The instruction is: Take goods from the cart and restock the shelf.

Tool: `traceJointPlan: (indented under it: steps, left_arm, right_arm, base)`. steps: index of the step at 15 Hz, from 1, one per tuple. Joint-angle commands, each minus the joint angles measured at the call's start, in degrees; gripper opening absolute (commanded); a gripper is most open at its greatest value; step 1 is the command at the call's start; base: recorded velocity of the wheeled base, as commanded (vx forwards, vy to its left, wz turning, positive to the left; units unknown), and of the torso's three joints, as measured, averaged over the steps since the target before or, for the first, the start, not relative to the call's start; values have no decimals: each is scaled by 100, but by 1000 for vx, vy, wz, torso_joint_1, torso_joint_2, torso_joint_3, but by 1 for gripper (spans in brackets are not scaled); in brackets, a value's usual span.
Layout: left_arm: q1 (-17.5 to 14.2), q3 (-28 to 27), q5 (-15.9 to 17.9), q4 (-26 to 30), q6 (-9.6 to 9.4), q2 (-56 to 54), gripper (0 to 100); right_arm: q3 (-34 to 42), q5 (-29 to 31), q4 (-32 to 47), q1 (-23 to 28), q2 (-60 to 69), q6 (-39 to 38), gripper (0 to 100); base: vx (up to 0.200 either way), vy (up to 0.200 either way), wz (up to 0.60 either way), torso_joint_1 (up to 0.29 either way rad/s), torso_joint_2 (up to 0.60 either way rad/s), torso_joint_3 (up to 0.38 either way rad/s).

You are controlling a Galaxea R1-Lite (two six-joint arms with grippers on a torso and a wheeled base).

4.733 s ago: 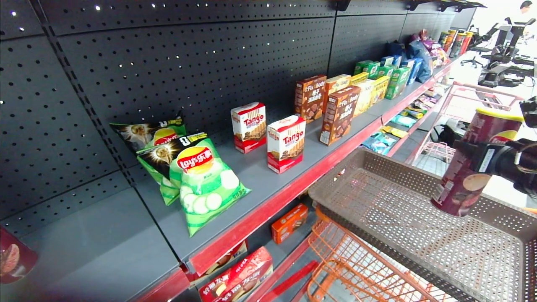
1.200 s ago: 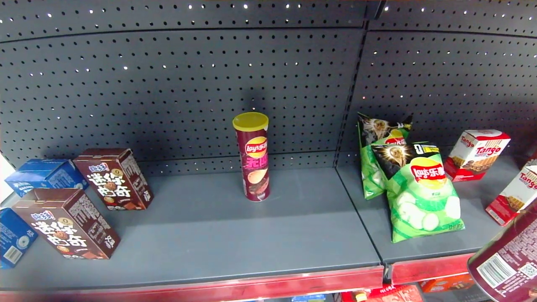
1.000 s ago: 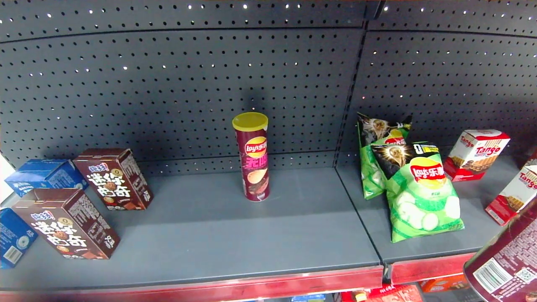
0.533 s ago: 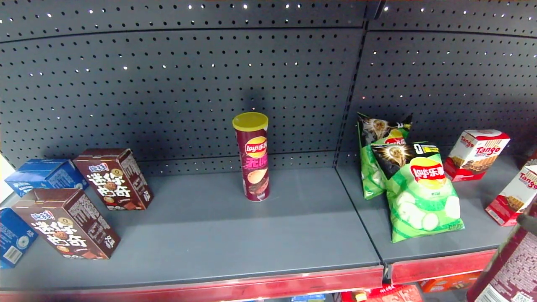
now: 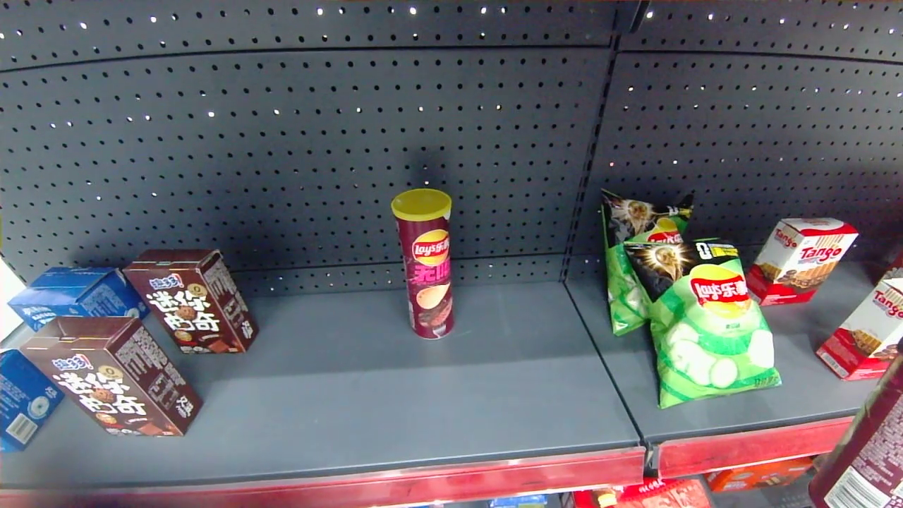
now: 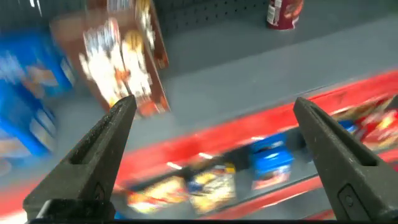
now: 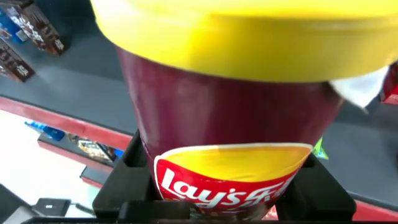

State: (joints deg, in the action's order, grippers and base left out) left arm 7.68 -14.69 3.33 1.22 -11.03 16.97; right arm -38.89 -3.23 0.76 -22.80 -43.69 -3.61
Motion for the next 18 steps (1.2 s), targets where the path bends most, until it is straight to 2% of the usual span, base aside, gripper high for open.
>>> traceJointPlan:
  steps: [1, 2, 3, 4, 6, 7, 9, 11, 13, 16, 17, 18]
  left_arm:
    - [-21, -403, 54, 28, -180, 808, 100]
    - [120, -579, 151, -139, 66, 1590, 100]
    - [172, -711, 195, -517, 453, 2003, 100]
    - [269, -781, 203, -957, 629, 2337, 100]
    - [392, -790, 151, -1818, 655, 3049, 100]
    - [392, -807, 124, -1932, 646, 3146, 100]
    - [383, -939, 159, -1941, 664, 3313, 100]
    - [427, -1387, 344, -1950, 743, 3603, 100]
    - [629, -1651, 555, -2020, 760, 3963, 100]
    - [814, -1695, 537, -2556, 910, 4447, 100]
    - [823, -1853, 529, -2460, 1042, 4578, 100]
    - [840, -2020, 537, -2135, 1068, 4702, 100]
  right_arm:
    - [-31, -2, -5, 12, -25, 0, 0]
    - [-22, -2, -5, 74, 27, 0, 0]
    - [-31, 7, -5, 82, 19, 0, 0]
    - [-22, 7, -5, 82, 27, 0, 0]
    - [-14, 15, -14, 91, 19, -8, 0]
    - [-22, 15, -23, 135, 10, -8, 0]
    - [-40, 15, -40, 161, 10, -8, 0]
    - [-40, 15, -49, 161, 10, -8, 0]
    - [-40, 15, -58, 153, -8, -8, 0]
    - [13, 7, -67, 153, 36, -17, 0]
    - [22, 7, -67, 153, 45, -26, 0]
    - [-14, 7, -67, 153, 36, -26, 0]
  base:
    - [0, 0, 0, 0, 0, 0]
    - [0, 0, 0, 0, 0, 0]
    - [0, 0, 0, 0, 0, 0]
    - [0, 0, 0, 0, 0, 0]
    - [0, 0, 0, 0, 0, 0]
    - [0, 0, 0, 0, 0, 0]
    - [0, 0, 0, 0, 0, 0]
    - [0, 0, 0, 0, 0, 0]
    - [0, 0, 0, 0, 0, 0]
    - [0, 0, 0, 0, 0, 0]
    - [0, 0, 0, 0, 0, 0]
    - [0, 0, 0, 0, 0, 0]
